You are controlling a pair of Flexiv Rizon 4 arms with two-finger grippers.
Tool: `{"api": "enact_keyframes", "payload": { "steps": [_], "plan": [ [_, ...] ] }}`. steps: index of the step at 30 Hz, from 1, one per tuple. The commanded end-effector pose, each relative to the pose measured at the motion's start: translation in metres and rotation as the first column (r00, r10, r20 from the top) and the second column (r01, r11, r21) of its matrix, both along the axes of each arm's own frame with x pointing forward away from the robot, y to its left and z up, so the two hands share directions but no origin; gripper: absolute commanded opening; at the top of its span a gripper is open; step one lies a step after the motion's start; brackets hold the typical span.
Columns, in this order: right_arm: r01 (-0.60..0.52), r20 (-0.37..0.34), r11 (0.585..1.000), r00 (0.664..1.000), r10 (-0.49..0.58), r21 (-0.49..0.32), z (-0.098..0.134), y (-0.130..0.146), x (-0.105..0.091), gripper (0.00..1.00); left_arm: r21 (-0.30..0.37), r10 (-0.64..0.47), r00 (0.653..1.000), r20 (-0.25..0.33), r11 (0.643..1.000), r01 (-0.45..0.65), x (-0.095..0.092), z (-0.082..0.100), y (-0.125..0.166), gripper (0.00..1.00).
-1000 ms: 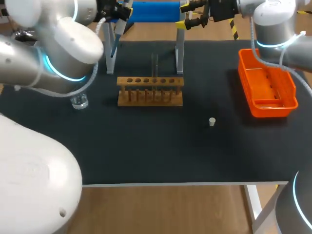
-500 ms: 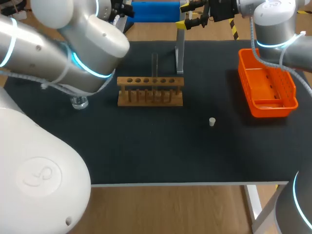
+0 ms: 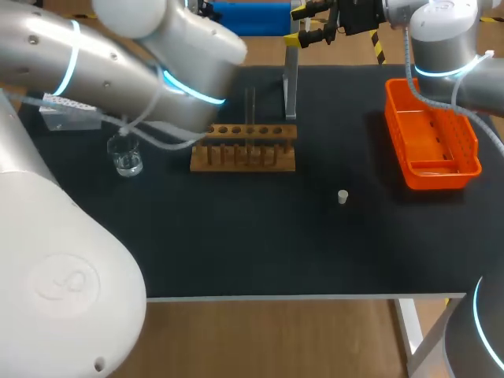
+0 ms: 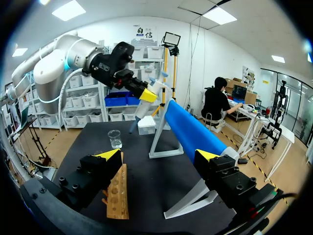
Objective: Invert the test tube, pick up the pipette, mount the tip to pipette, aspirate from beaker and dispense into the tube, eject the tip, return the pipette, and cap with the stopper.
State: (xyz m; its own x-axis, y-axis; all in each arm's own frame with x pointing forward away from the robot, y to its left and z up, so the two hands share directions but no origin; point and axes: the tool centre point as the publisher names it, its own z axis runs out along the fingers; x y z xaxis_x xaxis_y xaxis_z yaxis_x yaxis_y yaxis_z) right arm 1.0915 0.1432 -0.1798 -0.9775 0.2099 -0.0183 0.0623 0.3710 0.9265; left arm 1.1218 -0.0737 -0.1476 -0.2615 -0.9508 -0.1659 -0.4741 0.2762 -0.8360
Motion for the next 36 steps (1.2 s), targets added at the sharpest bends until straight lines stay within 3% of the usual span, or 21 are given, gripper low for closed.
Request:
{"api": "enact_keyframes", "payload": {
  "steps": [1, 36],
  "plan": [
    [-0.003, -0.002, 1.000, 1.000, 0.003, -0.002, 0.001, -0.001, 0.001, 1.00, 0.051, 0.061, 0.995, -0.075, 0.997, -0.057, 0.012, -0.002, -0.006, 0.00],
    [-0.003, -0.002, 1.000, 1.000, 0.003, -0.002, 0.001, -0.001, 0.001, 1.00, 0.119, 0.165, 0.972, -0.170, 0.982, -0.146, 0.025, -0.033, 0.005, 0.00]
  ]
}}
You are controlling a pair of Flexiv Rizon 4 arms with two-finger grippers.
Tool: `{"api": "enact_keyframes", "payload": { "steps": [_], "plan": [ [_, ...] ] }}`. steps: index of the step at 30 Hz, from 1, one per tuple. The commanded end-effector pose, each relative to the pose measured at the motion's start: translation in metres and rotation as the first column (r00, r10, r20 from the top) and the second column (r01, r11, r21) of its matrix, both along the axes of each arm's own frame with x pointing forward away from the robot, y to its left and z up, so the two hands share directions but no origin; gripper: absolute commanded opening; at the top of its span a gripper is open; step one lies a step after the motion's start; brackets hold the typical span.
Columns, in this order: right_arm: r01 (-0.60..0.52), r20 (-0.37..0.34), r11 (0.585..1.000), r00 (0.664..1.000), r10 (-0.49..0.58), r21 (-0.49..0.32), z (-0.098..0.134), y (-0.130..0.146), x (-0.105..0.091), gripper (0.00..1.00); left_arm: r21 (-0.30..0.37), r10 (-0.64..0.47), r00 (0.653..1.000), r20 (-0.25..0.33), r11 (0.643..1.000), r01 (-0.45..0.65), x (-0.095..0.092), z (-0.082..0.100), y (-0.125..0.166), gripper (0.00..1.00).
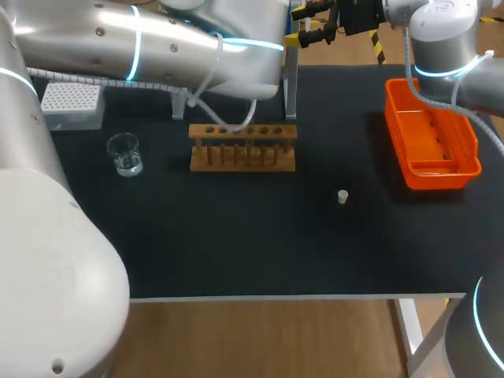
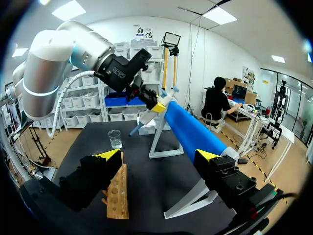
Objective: Invert the test tube, pick up the pipette, mount the tip to pipette, aspirate from beaker and dispense into the tube, eject the tip, return the pipette, and cap with the stopper.
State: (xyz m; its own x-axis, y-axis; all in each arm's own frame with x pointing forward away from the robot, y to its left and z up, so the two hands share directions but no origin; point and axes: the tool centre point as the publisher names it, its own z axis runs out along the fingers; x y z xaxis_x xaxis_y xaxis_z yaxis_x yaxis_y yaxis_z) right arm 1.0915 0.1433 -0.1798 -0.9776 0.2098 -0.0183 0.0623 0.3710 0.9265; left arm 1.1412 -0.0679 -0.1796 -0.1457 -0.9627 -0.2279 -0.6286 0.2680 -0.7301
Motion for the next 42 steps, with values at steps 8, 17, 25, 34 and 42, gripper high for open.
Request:
{"api": "enact_keyframes", "payload": {
  "steps": [8, 17, 25, 34, 42],
  "plan": [
    [-0.003, -0.002, 1.000, 1.000, 0.003, -0.002, 0.001, -0.001, 0.001, 1.00, 0.004, 0.011, 0.999, -0.053, 1.000, -0.011, 0.006, -0.008, -0.002, 0.00],
    [-0.003, -0.002, 1.000, 1.000, 0.003, -0.002, 0.001, -0.001, 0.001, 1.00, 0.000, 0.019, 0.998, -0.057, 1.000, -0.019, 0.006, -0.009, -0.003, 0.00],
    [-0.003, -0.002, 1.000, 1.000, 0.003, -0.002, 0.001, -0.001, 0.001, 1.00, 0.010, 0.021, 0.999, -0.043, 1.000, -0.021, 0.003, 0.003, -0.004, 0.00],
    [-0.003, -0.002, 1.000, 1.000, 0.003, -0.002, 0.001, -0.001, 0.001, 1.00, 0.036, 0.029, 0.999, -0.039, 0.999, -0.028, 0.008, 0.011, -0.003, 0.00],
    [-0.003, -0.002, 1.000, 1.000, 0.003, -0.002, 0.001, -0.001, 0.001, 1.00, 0.051, 0.038, 0.998, -0.053, 0.998, -0.035, 0.019, 0.008, -0.006, 0.00]
  ]
}}
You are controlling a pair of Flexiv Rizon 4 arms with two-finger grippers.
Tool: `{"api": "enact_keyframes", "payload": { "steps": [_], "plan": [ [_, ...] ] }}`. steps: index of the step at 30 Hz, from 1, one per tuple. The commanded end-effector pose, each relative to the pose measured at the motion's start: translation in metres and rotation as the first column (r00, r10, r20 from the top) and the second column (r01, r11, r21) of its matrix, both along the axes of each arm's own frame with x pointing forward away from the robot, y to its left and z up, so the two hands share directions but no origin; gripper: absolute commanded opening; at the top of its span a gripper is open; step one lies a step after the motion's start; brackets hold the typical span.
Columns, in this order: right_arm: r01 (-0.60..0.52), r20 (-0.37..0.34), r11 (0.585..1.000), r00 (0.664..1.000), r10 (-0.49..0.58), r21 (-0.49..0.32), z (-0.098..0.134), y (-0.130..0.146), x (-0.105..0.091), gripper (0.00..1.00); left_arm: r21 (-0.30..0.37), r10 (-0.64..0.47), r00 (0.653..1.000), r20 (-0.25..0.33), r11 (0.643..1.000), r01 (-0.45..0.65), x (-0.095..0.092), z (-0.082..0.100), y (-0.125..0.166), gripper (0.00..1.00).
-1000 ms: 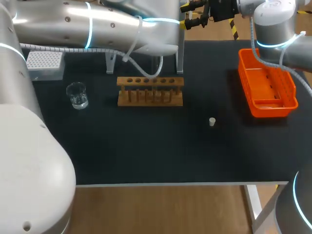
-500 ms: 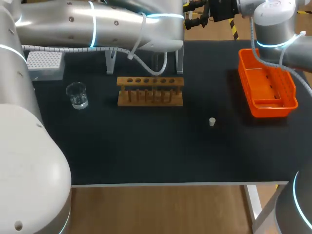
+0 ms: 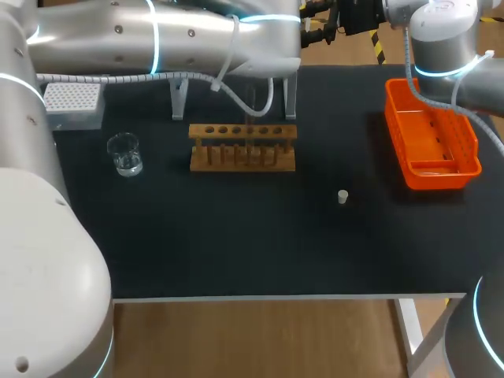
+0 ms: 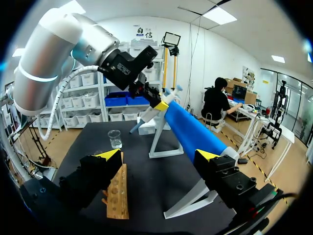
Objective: Invert the test tube, pick up the pipette, mount the tip to pipette, aspirate from beaker and dispense into the tube, eject the tip, return the pipette, and cap with the stopper.
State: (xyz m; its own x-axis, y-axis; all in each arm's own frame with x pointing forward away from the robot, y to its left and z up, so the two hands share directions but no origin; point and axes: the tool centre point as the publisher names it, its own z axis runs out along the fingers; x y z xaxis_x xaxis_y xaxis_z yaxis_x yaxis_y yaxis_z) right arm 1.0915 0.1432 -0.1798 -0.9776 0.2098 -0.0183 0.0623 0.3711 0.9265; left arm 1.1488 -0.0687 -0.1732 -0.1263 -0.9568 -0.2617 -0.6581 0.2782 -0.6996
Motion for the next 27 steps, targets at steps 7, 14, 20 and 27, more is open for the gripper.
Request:
{"api": "enact_keyframes", "payload": {
  "steps": [7, 14, 20, 27],
  "plan": [
    [-0.003, -0.002, 1.000, 1.000, 0.003, -0.002, 0.001, -0.001, 0.001, 1.00, 0.021, 0.014, 0.999, -0.040, 1.000, -0.013, 0.016, -0.004, -0.007, 0.00],
    [-0.003, -0.002, 1.000, 1.000, 0.003, -0.002, 0.001, -0.001, 0.001, 1.00, 0.025, 0.026, 0.998, -0.054, 0.999, -0.024, 0.013, -0.009, -0.006, 0.00],
    [-0.003, -0.002, 1.000, 1.000, 0.003, -0.002, 0.001, -0.001, 0.001, 1.00, 0.024, 0.029, 0.997, -0.065, 0.999, -0.028, 0.012, -0.013, -0.004, 0.00],
    [-0.003, -0.002, 1.000, 1.000, 0.003, -0.002, 0.001, -0.001, 0.001, 1.00, 0.020, 0.017, 0.997, -0.074, 1.000, -0.016, 0.013, -0.015, -0.004, 0.00]
  ]
}}
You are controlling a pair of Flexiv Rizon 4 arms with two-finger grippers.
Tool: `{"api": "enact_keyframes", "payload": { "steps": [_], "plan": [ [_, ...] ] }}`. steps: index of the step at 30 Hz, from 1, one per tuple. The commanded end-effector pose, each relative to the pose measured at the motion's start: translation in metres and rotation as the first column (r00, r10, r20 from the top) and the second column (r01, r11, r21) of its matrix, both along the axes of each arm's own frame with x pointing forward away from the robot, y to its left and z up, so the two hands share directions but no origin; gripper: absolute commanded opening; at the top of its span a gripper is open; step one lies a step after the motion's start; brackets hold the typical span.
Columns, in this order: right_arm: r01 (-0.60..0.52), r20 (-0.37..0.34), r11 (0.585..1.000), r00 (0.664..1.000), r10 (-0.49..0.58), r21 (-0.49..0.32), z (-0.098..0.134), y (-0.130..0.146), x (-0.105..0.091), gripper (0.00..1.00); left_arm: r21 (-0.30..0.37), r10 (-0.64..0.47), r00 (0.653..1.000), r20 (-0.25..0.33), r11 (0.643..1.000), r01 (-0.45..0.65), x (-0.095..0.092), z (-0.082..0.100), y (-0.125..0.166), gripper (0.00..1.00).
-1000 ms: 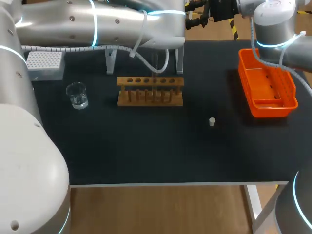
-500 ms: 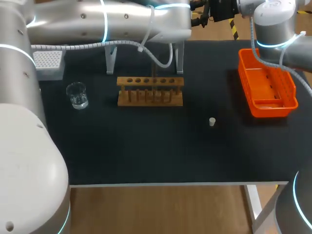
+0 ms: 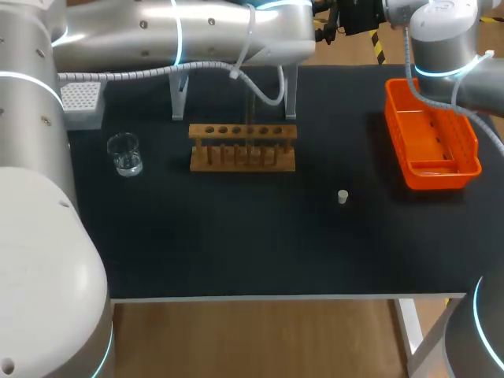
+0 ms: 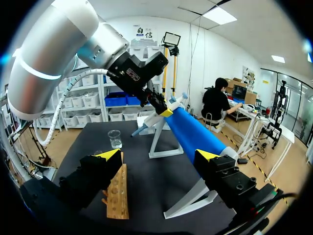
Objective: Invert the test tube, pick up the pipette, mount the tip to pipette, aspirate from beaker and dispense into the tube, eject the tip, return the pipette, and cap with the stopper.
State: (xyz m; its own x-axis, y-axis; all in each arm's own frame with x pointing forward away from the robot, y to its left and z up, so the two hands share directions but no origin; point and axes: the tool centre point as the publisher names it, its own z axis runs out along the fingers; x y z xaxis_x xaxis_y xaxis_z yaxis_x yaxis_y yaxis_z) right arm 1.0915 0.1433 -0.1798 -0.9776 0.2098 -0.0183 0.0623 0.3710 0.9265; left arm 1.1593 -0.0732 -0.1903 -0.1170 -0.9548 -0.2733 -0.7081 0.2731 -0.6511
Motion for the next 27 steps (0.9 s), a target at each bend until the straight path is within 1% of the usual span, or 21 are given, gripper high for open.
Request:
{"api": "enact_keyframes", "payload": {
  "steps": [1, 4, 6, 7, 8, 9, 10, 11, 12, 19, 24, 27],
  "plan": [
    [-0.003, -0.002, 1.000, 1.000, 0.003, -0.002, 0.001, -0.001, 0.001, 1.00, 0.000, -0.011, 1.000, -0.013, 1.000, 0.011, 0.002, 0.002, 0.000, 0.00],
    [-0.003, -0.002, 1.000, 1.000, 0.003, -0.002, 0.001, -0.001, 0.001, 1.00, -0.001, -0.014, 1.000, -0.017, 1.000, 0.014, 0.003, 0.001, -0.001, 0.00],
    [-0.003, -0.002, 1.000, 1.000, 0.003, -0.002, 0.001, -0.001, 0.001, 1.00, -0.003, -0.016, 1.000, -0.019, 1.000, 0.016, 0.003, 0.001, -0.002, 0.32],
    [-0.003, -0.002, 1.000, 1.000, 0.003, -0.002, 0.001, -0.001, 0.001, 1.00, -0.005, -0.017, 1.000, -0.020, 1.000, 0.017, 0.003, 0.000, -0.003, 0.41],
    [-0.003, -0.002, 1.000, 1.000, 0.003, -0.002, 0.001, -0.001, 0.001, 1.00, -0.007, -0.018, 1.000, -0.021, 1.000, 0.017, 0.003, 0.000, -0.003, 0.44],
    [-0.003, -0.002, 1.000, 1.000, 0.003, -0.002, 0.001, -0.001, 0.001, 1.00, -0.007, -0.018, 1.000, -0.022, 1.000, 0.018, 0.003, -0.001, -0.003, 0.54],
    [-0.003, -0.002, 1.000, 1.000, 0.003, -0.002, 0.001, -0.001, 0.001, 1.00, -0.009, -0.018, 1.000, -0.024, 1.000, 0.018, 0.003, -0.001, -0.003, 0.80],
    [-0.003, -0.002, 1.000, 1.000, 0.003, -0.002, 0.001, -0.001, 0.001, 1.00, -0.010, -0.018, 1.000, -0.024, 1.000, 0.018, 0.003, -0.001, -0.003, 0.98],
    [-0.003, -0.002, 1.000, 1.000, 0.003, -0.002, 0.001, -0.001, 0.001, 1.00, -0.010, -0.019, 0.999, -0.025, 1.000, 0.019, 0.003, -0.001, -0.004, 1.00],
    [-0.003, -0.002, 1.000, 1.000, 0.003, -0.002, 0.001, -0.001, 0.001, 1.00, -0.017, -0.017, 0.999, -0.028, 1.000, 0.016, -0.002, 0.000, -0.005, 1.00],
    [-0.003, -0.002, 1.000, 1.000, 0.003, -0.002, 0.001, -0.001, 0.001, 1.00, -0.017, -0.010, 1.000, -0.021, 1.000, 0.010, -0.008, 0.008, -0.002, 1.00],
    [-0.003, -0.002, 1.000, 1.000, 0.003, -0.002, 0.001, -0.001, 0.001, 1.00, -0.015, -0.012, 1.000, -0.012, 1.000, 0.011, -0.017, 0.017, -0.004, 1.00]
  ]
}}
